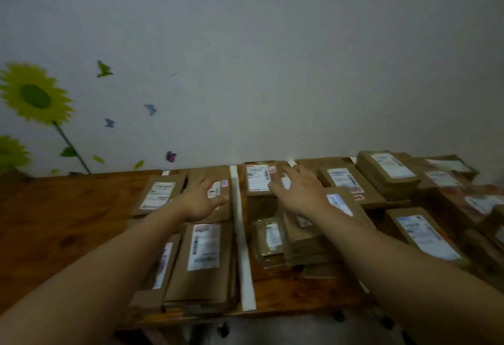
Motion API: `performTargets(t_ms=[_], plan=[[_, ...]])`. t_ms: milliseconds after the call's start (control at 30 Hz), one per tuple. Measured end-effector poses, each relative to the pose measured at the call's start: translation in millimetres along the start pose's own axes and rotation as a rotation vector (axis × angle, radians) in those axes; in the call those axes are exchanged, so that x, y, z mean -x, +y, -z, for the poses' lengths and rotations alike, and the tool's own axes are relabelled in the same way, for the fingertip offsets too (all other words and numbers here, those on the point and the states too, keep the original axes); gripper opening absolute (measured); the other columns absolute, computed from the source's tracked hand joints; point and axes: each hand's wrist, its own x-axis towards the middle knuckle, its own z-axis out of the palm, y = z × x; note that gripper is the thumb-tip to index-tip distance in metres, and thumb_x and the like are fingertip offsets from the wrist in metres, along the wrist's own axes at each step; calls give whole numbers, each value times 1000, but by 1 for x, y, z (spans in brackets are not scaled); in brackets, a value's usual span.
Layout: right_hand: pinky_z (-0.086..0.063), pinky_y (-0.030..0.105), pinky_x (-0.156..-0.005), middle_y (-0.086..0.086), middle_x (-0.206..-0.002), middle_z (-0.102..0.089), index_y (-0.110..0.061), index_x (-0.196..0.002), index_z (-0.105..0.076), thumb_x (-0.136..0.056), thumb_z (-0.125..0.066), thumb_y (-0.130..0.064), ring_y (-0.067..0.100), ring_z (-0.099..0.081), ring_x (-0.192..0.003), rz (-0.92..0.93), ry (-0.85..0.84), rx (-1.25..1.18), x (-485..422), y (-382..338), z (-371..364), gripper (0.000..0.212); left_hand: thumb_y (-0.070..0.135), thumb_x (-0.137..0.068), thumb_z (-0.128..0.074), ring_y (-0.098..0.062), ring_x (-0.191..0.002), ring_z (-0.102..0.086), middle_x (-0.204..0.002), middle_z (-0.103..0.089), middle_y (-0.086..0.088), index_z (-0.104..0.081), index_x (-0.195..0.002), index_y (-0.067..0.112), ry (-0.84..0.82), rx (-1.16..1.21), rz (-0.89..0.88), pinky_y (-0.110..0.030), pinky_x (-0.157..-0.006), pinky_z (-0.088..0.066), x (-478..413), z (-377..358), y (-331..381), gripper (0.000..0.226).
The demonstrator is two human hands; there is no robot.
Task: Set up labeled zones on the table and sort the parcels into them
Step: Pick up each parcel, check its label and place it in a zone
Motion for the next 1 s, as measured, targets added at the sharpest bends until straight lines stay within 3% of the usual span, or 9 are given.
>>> performTargets(t_ms=[100,300,567,767,1000], plan=[[-26,40,-113,7,-151,-38,-24,-145,-40,-91,-45,-61,27,-32,-139,87,-68,21,-17,-72,-20,66,47,-91,-53,-25,-144,-19,-157,-20,-10,-24,-149,15,92,-1,45,-36,-117,-17,17,49,-55,72],[-30,43,-112,7,-154,-32,-25,-149,-33,-89,-43,-65,29,-32,-139,182,-193,9,-33,-229,-80,72,50,-90,-53,-22,-147,-6,-159,-8,-8,-18,-151,23,205,3,187,-34,-118,-10,68,145,-197,74],[-34,45,-111,10,-153,-32,-25,-149,-31,-88,-47,-65,33,-35,-137,299,-331,-25,-39,-423,-177,75,55,-88,-51,-28,-147,-4,-160,-3,-8,-14,-151,26,188,16,437,-41,-119,-12,137,236,-401,78],[-33,43,-112,10,-153,-32,-23,-150,-30,-90,-47,-64,33,-36,-137,373,-396,8,-67,-520,-234,75,54,-88,-53,-28,-146,-10,-159,-9,-9,-17,-151,23,232,59,519,-39,-118,-15,146,280,-503,79],[-33,41,-111,12,-153,-34,-21,-150,-31,-89,-49,-63,32,-36,-137,420,-394,20,-137,-603,-311,76,51,-88,-56,-29,-141,-24,-156,-21,-7,-21,-151,25,252,85,539,-43,-116,-23,97,329,-597,77]])
